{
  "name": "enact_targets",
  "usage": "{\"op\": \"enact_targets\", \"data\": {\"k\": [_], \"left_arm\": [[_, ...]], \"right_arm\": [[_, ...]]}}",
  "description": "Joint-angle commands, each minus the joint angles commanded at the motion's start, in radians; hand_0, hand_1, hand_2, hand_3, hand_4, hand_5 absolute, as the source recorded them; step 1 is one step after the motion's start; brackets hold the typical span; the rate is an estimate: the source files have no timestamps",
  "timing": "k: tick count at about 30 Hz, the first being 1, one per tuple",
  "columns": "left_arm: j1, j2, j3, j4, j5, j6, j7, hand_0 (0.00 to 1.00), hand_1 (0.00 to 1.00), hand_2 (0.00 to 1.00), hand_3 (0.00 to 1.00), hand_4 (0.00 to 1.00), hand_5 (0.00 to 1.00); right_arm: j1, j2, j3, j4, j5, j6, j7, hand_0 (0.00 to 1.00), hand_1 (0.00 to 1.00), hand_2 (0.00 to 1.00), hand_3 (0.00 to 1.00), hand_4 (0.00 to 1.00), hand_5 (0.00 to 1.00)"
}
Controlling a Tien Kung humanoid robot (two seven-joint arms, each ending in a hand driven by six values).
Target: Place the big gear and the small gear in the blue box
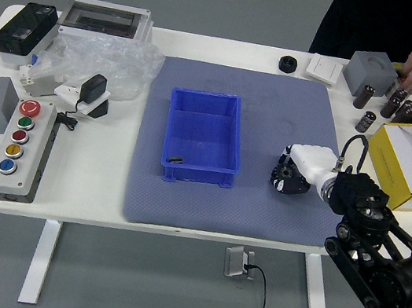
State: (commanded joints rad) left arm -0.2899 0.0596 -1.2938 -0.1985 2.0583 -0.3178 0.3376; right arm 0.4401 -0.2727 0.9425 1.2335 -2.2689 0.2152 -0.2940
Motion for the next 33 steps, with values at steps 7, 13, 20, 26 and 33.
{"op": "enact_targets", "data": {"k": [7,13,20,26,33], "left_arm": [[0.000,0.000,-0.001,0.000,0.003,0.000,0.000,0.836,0.823,0.824,0.840,0.694,0.583],[0.001,0.001,-0.003,0.000,0.007,-0.001,0.000,0.835,0.822,0.824,0.840,0.693,0.583],[0.003,0.001,-0.008,0.000,0.014,-0.002,0.000,0.834,0.822,0.824,0.839,0.693,0.583],[0.004,0.002,-0.011,-0.001,0.021,-0.003,0.000,0.834,0.821,0.824,0.839,0.692,0.580],[0.004,0.002,-0.012,-0.001,0.022,-0.003,0.000,0.834,0.821,0.824,0.838,0.692,0.580]], "right_arm": [[-0.001,0.002,-0.003,-0.006,0.000,-0.012,0.002,0.570,0.488,0.540,0.618,0.507,0.286],[-0.001,0.004,-0.001,-0.010,0.000,-0.007,0.003,0.564,0.484,0.536,0.616,0.538,0.301],[-0.001,0.005,0.008,-0.014,0.000,-0.002,0.004,0.578,0.516,0.574,0.636,0.626,0.384],[-0.001,0.004,0.019,-0.015,0.009,0.000,0.009,0.604,0.574,0.663,0.687,0.627,0.375],[-0.001,0.000,0.037,-0.001,0.033,0.007,0.005,0.720,0.698,0.775,0.853,0.683,0.401]]}}
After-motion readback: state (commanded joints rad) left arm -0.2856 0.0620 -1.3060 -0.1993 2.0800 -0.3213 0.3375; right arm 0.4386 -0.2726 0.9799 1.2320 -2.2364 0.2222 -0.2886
